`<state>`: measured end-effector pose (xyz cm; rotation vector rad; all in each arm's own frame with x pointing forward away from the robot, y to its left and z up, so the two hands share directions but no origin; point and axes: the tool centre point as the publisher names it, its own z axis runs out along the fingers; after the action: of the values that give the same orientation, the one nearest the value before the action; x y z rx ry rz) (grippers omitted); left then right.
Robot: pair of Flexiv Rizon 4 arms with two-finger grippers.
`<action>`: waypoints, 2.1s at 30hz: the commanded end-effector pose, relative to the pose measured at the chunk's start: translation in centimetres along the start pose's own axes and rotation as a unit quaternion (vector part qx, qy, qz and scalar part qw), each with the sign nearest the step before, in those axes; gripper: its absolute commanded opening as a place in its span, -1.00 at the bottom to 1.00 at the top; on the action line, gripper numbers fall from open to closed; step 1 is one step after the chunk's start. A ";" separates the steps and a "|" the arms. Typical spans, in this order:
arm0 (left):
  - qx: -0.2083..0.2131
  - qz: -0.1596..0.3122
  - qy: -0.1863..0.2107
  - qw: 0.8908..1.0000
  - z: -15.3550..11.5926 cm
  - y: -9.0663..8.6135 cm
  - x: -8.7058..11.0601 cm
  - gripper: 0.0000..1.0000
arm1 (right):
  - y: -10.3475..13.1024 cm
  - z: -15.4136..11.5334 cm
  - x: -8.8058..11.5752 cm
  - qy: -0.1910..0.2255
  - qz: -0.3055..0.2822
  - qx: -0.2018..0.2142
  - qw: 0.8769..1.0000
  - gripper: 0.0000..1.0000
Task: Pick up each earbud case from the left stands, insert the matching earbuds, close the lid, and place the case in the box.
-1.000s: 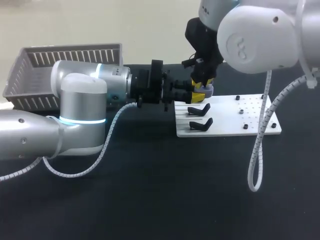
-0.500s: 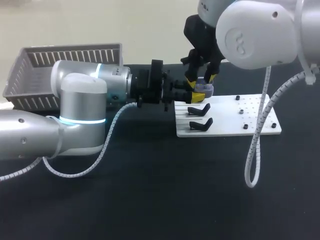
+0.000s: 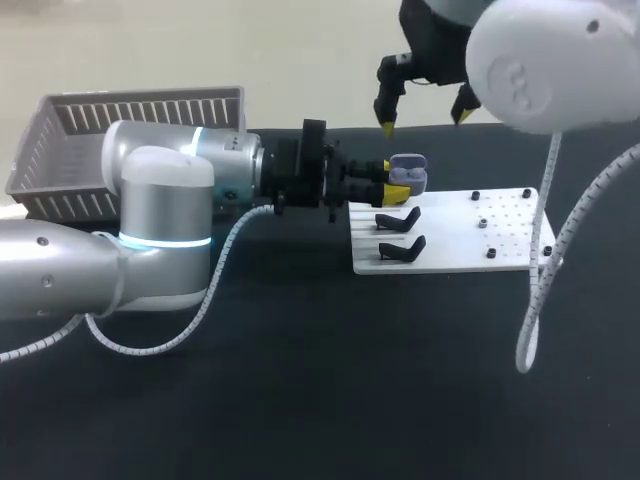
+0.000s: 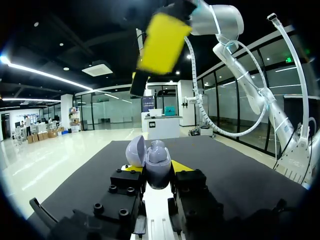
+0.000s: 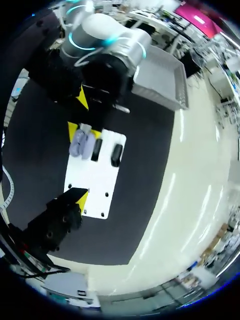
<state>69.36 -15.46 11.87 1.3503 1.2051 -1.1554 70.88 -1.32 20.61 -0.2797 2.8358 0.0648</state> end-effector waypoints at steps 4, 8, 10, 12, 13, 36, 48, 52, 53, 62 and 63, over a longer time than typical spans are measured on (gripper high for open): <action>-0.003 0.001 -0.001 1.000 0.0 -0.2 0.1 -1.00 | -1.3 2.4 -1.8 -0.015 0.051 0.062 0.997 1.00; -0.003 0.001 -0.001 1.000 0.0 -0.2 0.1 -1.00 | -2.8 3.7 -2.3 0.001 0.068 0.072 0.995 1.00; -0.003 0.001 -0.001 1.000 0.0 -0.2 0.1 -1.00 | -3.3 4.1 -2.3 0.006 0.075 0.072 0.995 1.00; -0.003 0.001 -0.001 1.000 0.0 -0.2 0.1 -1.00 | -3.6 4.5 -2.1 0.012 0.077 0.071 0.994 1.00; -0.003 0.001 -0.001 1.000 0.0 -0.2 0.1 -1.00 | -3.7 4.6 -1.9 0.014 0.077 0.072 0.994 1.00; -0.003 0.001 -0.001 1.000 0.0 -0.2 0.1 -1.00 | -2.7 5.0 2.1 0.055 0.054 0.049 0.996 1.00; -0.003 0.001 -0.001 1.000 0.0 -0.2 0.1 -1.00 | -1.3 -3.5 3.0 -0.084 -0.014 0.002 0.996 1.00; -0.003 0.001 -0.001 1.000 0.0 -0.2 0.1 -1.00 | 0.6 -6.6 4.2 -0.124 -0.059 -0.033 0.990 1.00; -0.003 0.001 -0.001 1.000 0.0 -0.2 0.1 -1.00 | 0.9 -7.0 4.5 -0.130 -0.067 -0.043 0.988 1.00; -0.099 -0.022 0.013 0.995 -3.8 -1.5 -2.6 -1.00 | 2.2 -8.9 5.4 -0.170 -0.091 -0.077 0.978 1.00; -0.110 -0.023 0.013 0.994 -4.3 -1.6 -2.9 -1.00 | 2.3 -8.9 5.3 -0.169 -0.093 -0.078 0.978 1.00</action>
<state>70.86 -13.29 13.26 1.2689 1.2838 -1.1202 64.21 0.11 28.03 -0.5526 2.6178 0.2311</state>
